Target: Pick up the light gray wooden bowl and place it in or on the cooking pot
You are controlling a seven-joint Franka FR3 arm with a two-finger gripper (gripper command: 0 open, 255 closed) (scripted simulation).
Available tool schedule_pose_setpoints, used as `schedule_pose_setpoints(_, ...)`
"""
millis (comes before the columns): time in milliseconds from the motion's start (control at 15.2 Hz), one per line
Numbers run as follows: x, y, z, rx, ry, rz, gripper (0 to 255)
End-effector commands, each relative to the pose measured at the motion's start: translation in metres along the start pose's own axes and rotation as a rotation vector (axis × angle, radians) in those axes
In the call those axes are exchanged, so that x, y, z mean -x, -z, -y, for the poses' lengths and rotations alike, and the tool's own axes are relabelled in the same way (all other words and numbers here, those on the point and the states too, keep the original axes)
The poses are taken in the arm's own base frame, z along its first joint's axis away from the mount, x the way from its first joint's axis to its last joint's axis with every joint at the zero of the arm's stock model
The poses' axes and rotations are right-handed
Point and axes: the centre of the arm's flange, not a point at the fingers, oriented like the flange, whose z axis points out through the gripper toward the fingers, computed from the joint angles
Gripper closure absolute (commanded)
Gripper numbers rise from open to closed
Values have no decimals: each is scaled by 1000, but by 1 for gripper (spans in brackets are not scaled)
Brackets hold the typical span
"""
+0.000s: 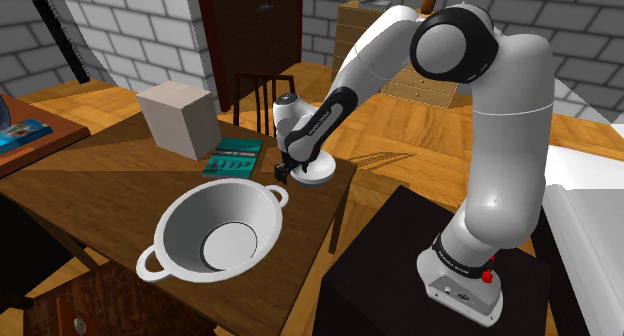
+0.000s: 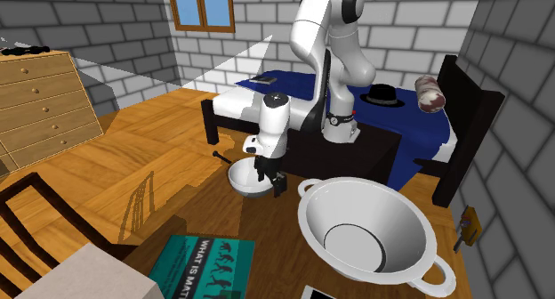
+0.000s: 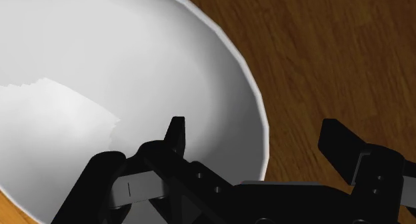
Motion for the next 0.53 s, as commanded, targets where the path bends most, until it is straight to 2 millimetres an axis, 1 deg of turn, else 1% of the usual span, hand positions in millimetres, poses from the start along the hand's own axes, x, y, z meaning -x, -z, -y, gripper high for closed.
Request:
schedule_pose_setpoints(0, 0, 0, 0, 0, 0, 0, 0)
schedule_pose_setpoints(132, 0, 0, 0, 0, 0, 0, 0)
schedule_pose_setpoints(198, 0, 0, 0, 0, 0, 0, 255)
schedule_pose_setpoints(462, 0, 0, 0, 0, 0, 0, 255)
